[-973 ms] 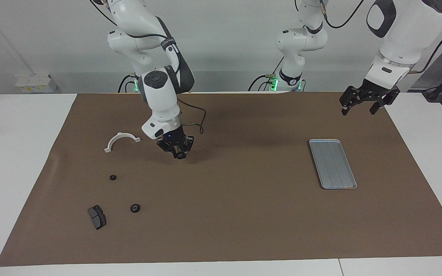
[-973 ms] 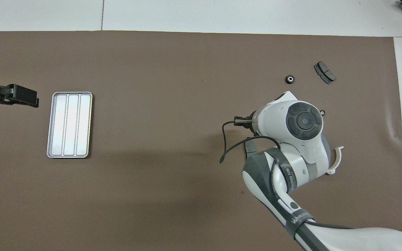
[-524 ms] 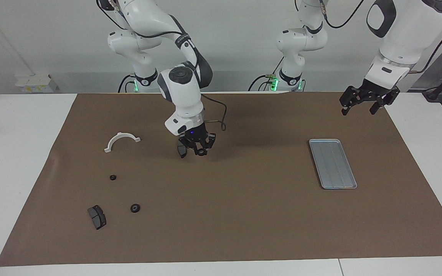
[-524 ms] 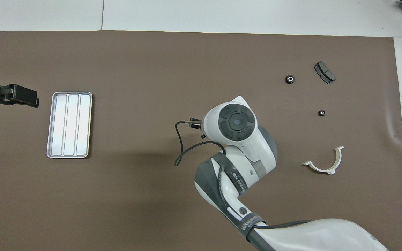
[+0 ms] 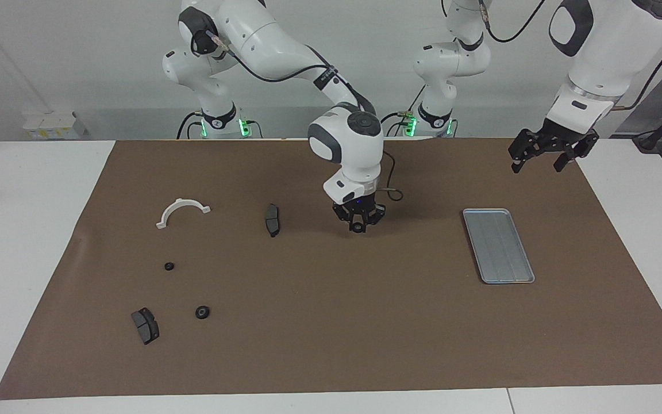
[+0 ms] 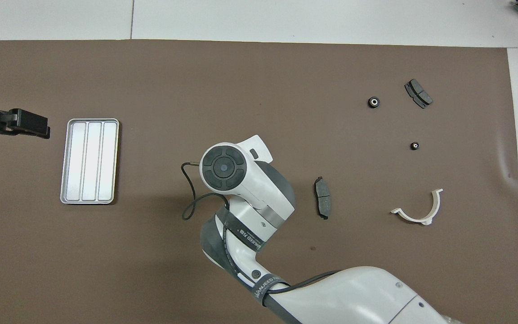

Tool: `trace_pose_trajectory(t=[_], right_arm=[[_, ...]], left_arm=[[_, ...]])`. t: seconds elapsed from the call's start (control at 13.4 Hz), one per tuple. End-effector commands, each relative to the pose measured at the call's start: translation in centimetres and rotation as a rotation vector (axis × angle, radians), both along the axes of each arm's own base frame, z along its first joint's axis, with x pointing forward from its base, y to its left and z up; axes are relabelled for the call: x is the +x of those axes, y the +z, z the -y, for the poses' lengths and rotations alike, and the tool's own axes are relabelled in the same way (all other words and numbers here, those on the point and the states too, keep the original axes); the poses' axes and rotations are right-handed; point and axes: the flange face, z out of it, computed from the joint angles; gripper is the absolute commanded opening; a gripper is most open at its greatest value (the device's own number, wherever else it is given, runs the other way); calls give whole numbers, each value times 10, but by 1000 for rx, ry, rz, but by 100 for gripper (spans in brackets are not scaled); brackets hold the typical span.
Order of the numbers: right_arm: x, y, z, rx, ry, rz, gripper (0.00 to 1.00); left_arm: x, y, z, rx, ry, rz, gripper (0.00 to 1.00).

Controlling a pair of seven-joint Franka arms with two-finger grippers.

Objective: Pick bearing gear from pile to tray
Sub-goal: 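Carry the bearing gear with the right gripper toward the table center, then set the gear down with the right gripper while the left gripper grasps it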

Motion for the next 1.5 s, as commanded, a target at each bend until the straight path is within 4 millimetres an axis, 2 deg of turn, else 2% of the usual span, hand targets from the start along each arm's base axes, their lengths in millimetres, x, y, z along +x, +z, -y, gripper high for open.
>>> trace_pose_trajectory(t=[0.0, 0.15, 0.3, 0.37, 0.45, 0.52, 0.67, 0.82, 0.9, 0.97, 1.2, 1.27, 1.35, 1.42], right_arm=[[4, 1, -5, -5, -13, 25, 0], [-11, -16, -8, -14, 3, 11, 0], [-20, -23, -7, -10, 14, 13, 0], [-19, -21, -6, -18, 17, 10, 25], [-18, -15, -7, -26, 15, 9, 99], [-12, -5, -7, -34, 7, 9, 100], [-6, 2, -3, -42, 5, 12, 100], [1, 24, 14, -37, -11, 28, 100], [15, 34, 40, -39, -36, 31, 100], [20, 48, 62, -39, -23, 37, 100], [25, 78, 137, -60, 1, 41, 100], [26, 84, 159, -64, 22, 35, 100], [30, 92, 192, -53, 29, 24, 100], [33, 98, 215, -48, 63, 17, 100]], left_arm=[[-9, 2, -4, 6, 15, 10, 100], [-9, 2, -4, 6, 15, 10, 100], [-9, 2, -4, 6, 15, 10, 100], [-9, 2, -4, 6, 15, 8, 100], [-9, 2, -4, 6, 15, 8, 100], [-9, 2, -2, 6, 13, 8, 100], [-9, 2, -4, 6, 18, 13, 100], [-9, 2, -2, 6, 9, 14, 100], [-10, 0, -2, 7, 7, 14, 100], [-10, 0, -2, 7, 2, 16, 100], [-10, 0, 11, 5, 14, 16, 100], [-12, 0, 27, 2, 33, 21, 100], [-14, -1, 54, -3, 63, 24, 100], [-15, -4, 75, -7, 81, 26, 100]])
